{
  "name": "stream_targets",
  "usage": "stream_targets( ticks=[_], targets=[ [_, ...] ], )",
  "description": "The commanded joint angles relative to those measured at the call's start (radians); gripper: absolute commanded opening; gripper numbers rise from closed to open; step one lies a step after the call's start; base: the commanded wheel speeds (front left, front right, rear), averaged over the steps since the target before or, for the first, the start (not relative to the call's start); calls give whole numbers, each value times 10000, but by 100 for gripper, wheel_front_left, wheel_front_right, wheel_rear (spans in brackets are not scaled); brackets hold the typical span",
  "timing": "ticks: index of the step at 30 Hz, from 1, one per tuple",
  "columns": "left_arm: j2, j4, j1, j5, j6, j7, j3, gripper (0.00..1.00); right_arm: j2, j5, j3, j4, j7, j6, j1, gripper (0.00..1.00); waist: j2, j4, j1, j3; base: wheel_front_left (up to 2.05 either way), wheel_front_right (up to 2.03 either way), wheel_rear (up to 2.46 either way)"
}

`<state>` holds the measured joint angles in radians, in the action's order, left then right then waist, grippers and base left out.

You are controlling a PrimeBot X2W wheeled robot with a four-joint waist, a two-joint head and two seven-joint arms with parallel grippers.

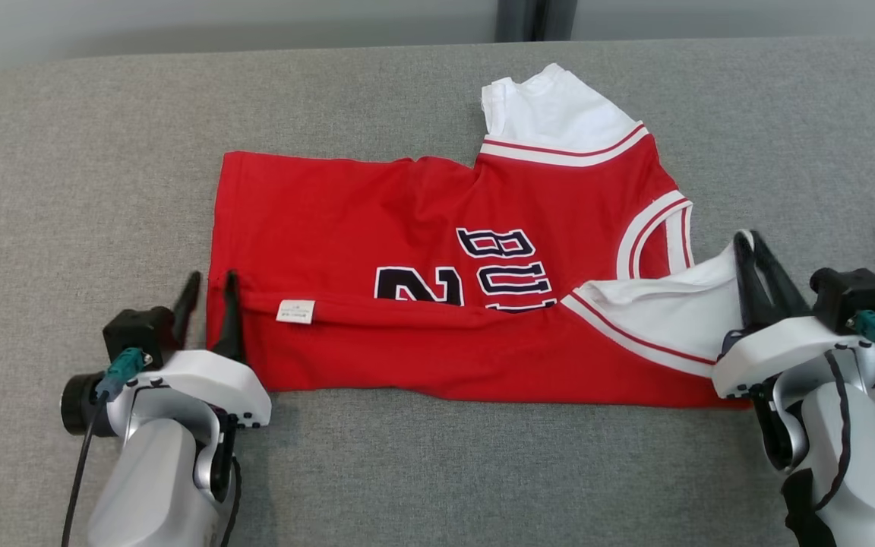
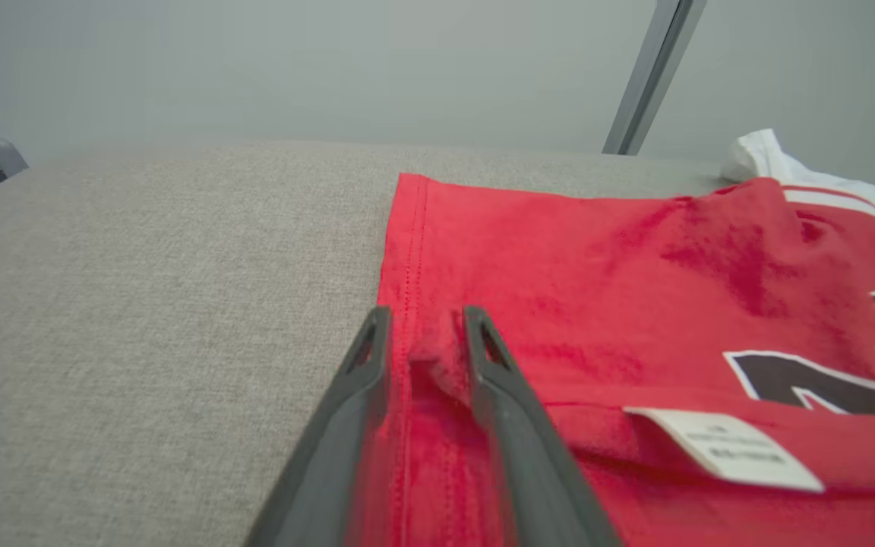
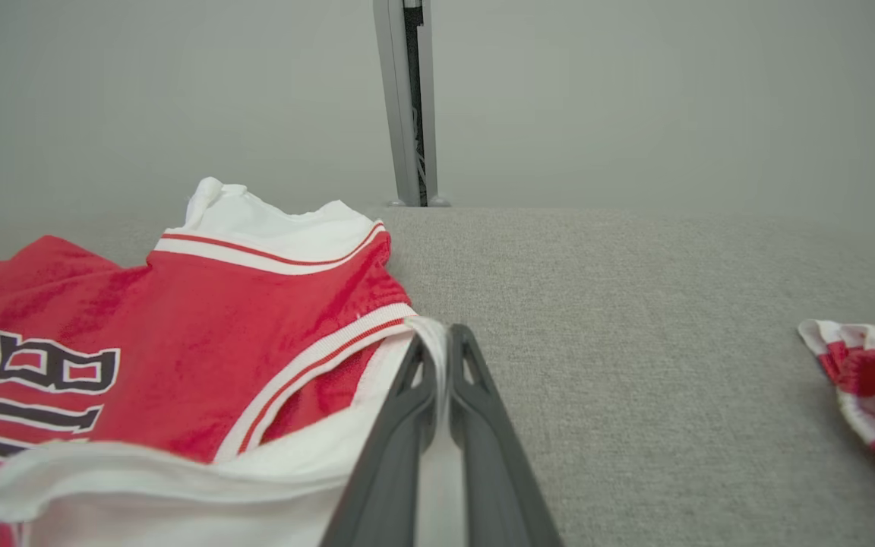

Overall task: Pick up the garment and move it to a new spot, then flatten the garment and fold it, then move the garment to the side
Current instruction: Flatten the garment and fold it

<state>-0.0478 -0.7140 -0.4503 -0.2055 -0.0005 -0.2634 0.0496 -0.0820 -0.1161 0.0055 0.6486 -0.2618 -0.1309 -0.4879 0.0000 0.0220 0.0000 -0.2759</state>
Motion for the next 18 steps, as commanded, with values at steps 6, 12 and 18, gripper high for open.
stream_targets(
  ticks=[6, 12, 18],
  targets=[
    [-51, 889, 895, -321, 238, -11, -7, 100, 46, -218, -731, -1004, -29, 3, 690, 100, 0, -45, 0, 258, 0, 0, 0],
    [-62, 981, 1822, -680, 342, -12, 381, 100, 81, -512, -327, -1516, -25, 3, 2070, 100, 0, -95, 0, 437, 0, 0, 0],
    [-54, 825, 1952, -754, 442, -12, 483, 100, 92, -822, 258, -1439, -23, 3, 2961, 100, 0, -174, 0, 414, 0, 0, 0]
  ],
)
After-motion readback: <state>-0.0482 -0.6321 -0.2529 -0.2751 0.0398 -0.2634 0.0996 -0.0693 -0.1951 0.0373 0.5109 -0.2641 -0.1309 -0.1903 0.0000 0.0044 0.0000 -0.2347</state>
